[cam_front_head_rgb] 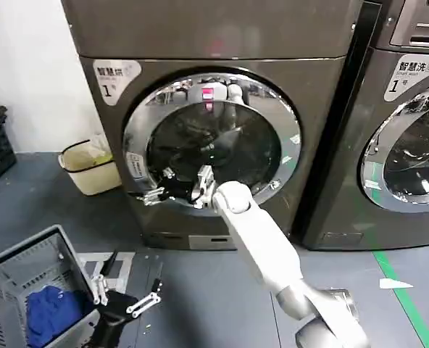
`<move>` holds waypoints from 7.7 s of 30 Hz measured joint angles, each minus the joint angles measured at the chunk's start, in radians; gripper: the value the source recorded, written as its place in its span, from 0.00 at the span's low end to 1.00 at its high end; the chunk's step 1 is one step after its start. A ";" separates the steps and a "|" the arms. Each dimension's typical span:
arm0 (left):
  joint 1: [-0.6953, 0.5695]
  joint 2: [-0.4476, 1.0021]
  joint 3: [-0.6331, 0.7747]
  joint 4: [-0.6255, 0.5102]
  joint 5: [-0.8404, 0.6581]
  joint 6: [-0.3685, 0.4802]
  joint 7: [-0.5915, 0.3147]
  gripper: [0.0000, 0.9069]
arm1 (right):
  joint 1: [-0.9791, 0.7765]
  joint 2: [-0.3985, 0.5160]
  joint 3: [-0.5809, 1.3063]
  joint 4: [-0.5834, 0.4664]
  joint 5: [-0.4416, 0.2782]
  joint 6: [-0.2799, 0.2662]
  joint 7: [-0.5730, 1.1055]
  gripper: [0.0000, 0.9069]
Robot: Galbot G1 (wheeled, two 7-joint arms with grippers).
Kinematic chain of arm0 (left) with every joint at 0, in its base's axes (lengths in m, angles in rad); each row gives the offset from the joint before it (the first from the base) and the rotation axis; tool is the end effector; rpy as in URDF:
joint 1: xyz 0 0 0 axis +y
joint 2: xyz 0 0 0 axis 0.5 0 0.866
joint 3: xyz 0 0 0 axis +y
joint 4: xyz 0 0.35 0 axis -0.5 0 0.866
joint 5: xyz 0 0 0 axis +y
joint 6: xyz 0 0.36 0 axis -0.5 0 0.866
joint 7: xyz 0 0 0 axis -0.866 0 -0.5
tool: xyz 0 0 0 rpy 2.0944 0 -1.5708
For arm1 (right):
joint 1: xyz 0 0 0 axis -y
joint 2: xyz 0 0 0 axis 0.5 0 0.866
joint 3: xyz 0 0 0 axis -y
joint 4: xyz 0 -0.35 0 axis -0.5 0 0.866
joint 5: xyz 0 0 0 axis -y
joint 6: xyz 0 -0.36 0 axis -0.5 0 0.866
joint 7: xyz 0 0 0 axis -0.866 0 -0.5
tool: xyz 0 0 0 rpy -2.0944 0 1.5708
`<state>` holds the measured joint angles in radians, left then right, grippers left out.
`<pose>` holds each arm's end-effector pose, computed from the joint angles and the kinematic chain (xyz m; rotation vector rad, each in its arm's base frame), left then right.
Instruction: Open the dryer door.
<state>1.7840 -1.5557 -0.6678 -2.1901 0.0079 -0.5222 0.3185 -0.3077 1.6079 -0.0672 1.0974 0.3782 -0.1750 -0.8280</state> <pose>0.1205 0.0443 -0.2989 0.3380 2.7296 0.2739 0.5384 0.1974 -0.1954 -1.9948 2.4235 0.0180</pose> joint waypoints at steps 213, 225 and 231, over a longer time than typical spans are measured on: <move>-1.010 0.543 0.833 0.208 -0.471 0.675 -0.144 1.00 | -1.465 -0.160 2.005 0.765 -0.107 0.078 0.987 1.00; -0.630 0.785 0.498 -0.033 -0.590 0.815 -0.269 1.00 | -1.443 -0.201 1.956 0.741 -0.106 0.074 0.984 1.00; -0.500 0.803 0.347 -0.094 -0.749 0.941 -0.468 1.00 | -1.429 -0.219 1.933 0.730 -0.101 0.069 0.974 1.00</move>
<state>1.2839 -0.7529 -0.3211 -2.2838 -0.7410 0.4185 -0.1497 -1.7362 1.3886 1.8661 1.8270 0.2771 -0.1058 0.1463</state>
